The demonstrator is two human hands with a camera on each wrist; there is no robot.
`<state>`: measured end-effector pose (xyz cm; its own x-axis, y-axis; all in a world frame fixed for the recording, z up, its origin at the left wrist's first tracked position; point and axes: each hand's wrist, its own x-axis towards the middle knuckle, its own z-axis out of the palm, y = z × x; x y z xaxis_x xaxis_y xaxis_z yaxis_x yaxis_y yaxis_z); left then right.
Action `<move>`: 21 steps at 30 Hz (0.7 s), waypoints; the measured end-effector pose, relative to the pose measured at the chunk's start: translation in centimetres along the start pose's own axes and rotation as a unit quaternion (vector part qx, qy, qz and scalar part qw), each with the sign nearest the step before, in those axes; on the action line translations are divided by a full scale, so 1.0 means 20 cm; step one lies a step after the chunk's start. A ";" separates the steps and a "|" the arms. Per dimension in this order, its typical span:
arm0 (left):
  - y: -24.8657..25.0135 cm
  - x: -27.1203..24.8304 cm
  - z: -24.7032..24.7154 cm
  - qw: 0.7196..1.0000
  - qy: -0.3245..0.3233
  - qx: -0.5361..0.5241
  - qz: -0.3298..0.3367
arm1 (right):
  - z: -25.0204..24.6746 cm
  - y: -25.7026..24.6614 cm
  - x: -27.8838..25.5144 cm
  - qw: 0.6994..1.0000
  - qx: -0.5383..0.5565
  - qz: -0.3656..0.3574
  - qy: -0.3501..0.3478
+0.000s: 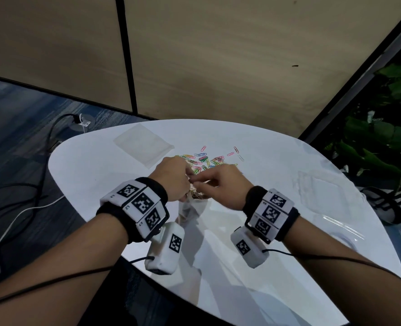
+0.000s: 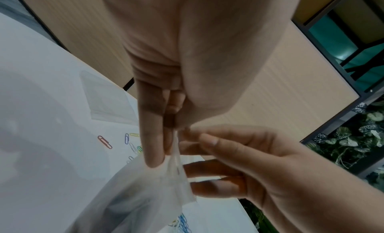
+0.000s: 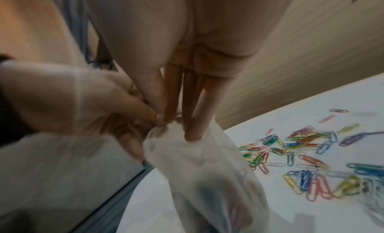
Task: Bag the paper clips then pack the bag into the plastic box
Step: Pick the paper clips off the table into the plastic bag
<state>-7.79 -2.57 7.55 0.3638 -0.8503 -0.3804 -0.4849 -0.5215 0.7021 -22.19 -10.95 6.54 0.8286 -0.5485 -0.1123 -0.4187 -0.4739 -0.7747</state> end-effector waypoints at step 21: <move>-0.35 -0.04 -0.50 0.991 0.099 -0.031 -0.081 | 0.11 0.66 0.17 0.956 -0.172 0.219 0.086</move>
<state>3.21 2.46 9.01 0.5856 -0.7215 -0.3695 -0.3593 -0.6396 0.6796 -24.08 -17.55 -5.54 0.4838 -0.8380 -0.2524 -0.8343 -0.3545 -0.4223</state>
